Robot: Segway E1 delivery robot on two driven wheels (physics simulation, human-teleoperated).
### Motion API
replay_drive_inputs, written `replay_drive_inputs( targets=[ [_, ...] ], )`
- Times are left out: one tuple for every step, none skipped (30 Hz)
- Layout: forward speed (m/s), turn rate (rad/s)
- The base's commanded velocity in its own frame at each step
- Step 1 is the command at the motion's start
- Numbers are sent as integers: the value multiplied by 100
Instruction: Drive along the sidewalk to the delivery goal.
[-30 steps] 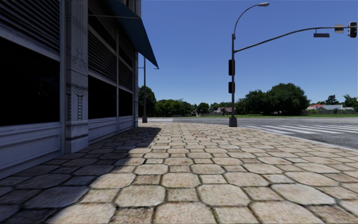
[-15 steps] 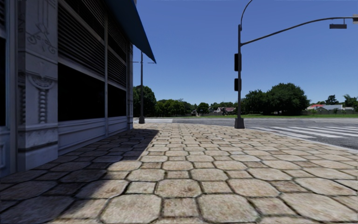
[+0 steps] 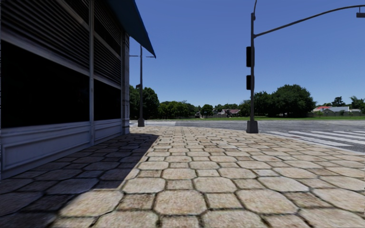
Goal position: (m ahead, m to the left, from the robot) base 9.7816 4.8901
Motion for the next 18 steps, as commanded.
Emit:
replay_drive_inputs(
  targets=[
    [200,0],
    [200,0],
    [200,0],
    [200,0],
    [200,0],
    [200,0],
    [200,0],
    [200,0],
    [200,0],
    [200,0],
    [200,0],
    [200,0],
    [200,0],
    [200,0],
    [200,0],
    [200,0],
    [200,0],
    [200,0]
  ],
)
